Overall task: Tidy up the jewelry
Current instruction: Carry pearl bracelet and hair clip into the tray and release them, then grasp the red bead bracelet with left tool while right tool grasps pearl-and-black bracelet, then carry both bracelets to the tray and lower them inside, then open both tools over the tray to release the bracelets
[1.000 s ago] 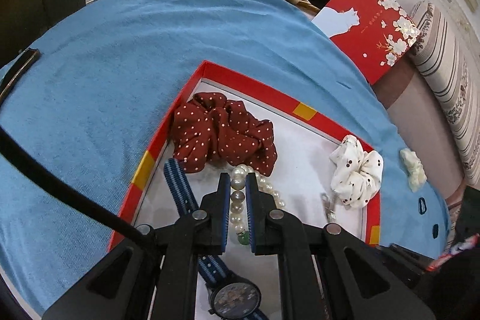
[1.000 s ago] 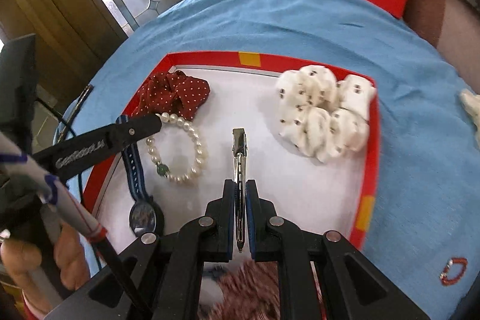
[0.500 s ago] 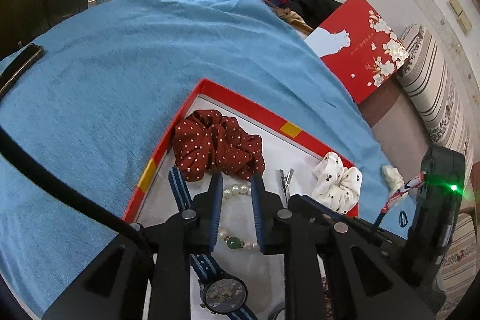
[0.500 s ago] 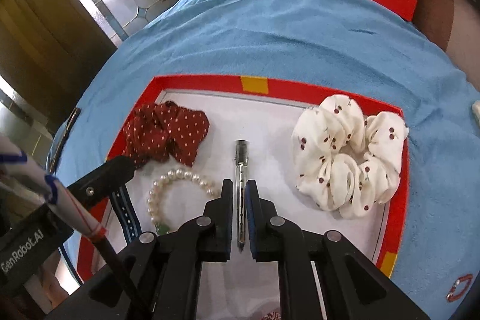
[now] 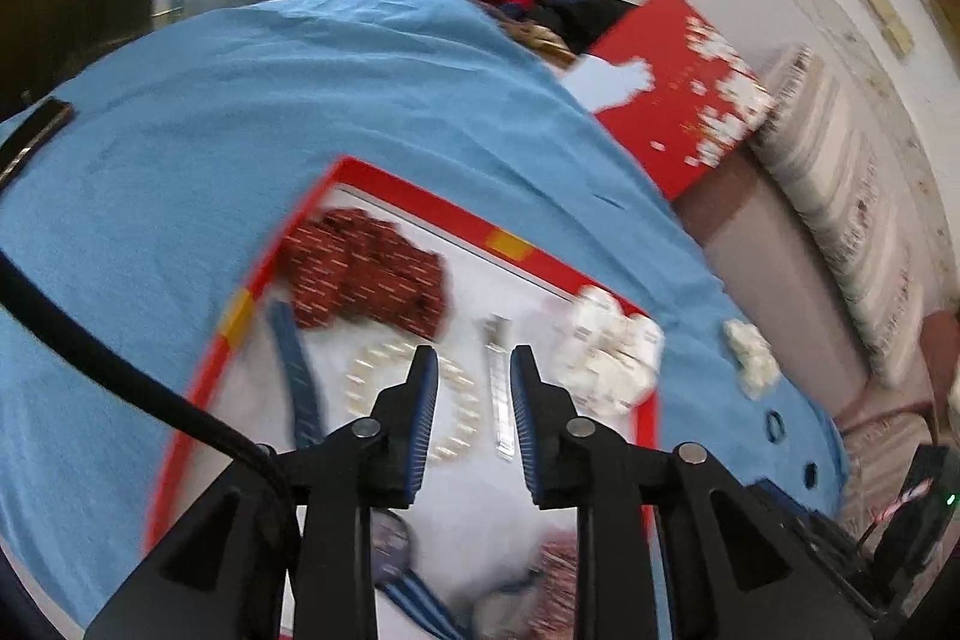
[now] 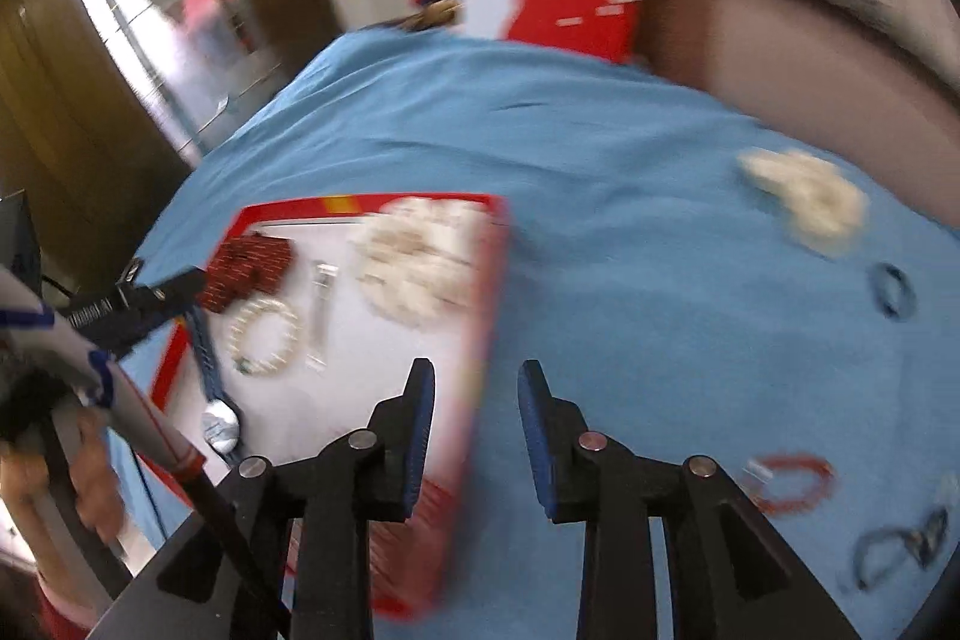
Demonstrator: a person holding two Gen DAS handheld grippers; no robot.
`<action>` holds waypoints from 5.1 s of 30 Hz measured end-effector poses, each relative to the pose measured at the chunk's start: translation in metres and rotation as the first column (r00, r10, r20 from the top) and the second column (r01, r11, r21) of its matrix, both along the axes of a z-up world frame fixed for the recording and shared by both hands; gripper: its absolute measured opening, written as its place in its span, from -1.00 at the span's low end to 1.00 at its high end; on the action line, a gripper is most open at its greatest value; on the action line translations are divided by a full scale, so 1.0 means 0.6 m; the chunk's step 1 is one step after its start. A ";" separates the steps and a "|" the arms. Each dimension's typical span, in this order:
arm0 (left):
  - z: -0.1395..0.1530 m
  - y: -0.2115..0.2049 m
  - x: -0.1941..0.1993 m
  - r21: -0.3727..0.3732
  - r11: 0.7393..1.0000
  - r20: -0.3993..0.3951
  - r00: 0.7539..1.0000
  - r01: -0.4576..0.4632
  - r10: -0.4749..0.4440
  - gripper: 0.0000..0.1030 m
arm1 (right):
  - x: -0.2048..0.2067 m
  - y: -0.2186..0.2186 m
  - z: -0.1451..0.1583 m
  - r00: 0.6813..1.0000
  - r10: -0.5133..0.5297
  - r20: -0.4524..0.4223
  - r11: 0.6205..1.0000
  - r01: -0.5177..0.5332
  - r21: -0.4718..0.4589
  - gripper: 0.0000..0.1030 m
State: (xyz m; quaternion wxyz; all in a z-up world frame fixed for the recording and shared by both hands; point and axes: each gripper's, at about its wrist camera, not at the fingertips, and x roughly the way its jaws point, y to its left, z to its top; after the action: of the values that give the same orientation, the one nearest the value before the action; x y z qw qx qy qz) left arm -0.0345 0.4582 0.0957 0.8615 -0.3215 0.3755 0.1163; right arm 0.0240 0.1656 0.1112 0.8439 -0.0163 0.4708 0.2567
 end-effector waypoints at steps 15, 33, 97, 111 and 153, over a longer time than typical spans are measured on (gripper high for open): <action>-0.011 -0.331 0.021 0.068 0.909 0.009 0.911 0.410 -0.412 -0.27 | -0.089 -0.487 -0.024 0.889 -0.458 -0.009 0.889 0.458 0.004 -0.26; -0.092 -0.491 0.138 0.064 0.858 -0.092 0.859 0.510 -0.503 -0.27 | -0.009 -0.620 -0.095 0.851 -0.524 0.008 0.847 0.521 0.105 -0.19; 0.040 -0.224 0.027 0.160 0.943 0.055 0.951 0.291 -0.303 -0.87 | -0.058 -0.401 0.002 0.924 -0.366 0.115 0.918 0.337 0.208 -0.88; -0.017 -0.066 -0.016 0.066 0.985 -0.047 0.986 0.163 -0.160 -0.87 | -0.062 -0.056 0.027 0.996 0.006 0.095 0.991 -0.019 0.136 -0.88; -0.020 0.035 -0.057 -0.002 1.000 -0.049 0.999 -0.004 0.004 -0.70 | -0.023 0.127 -0.024 0.995 0.099 0.005 0.995 -0.099 0.011 -0.35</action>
State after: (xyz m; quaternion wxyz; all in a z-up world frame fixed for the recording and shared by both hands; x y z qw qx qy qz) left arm -0.0685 0.4795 0.0834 0.8515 -0.3202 0.3958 0.1256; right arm 0.0102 0.2421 0.0966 0.8312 -0.0354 0.4662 0.3009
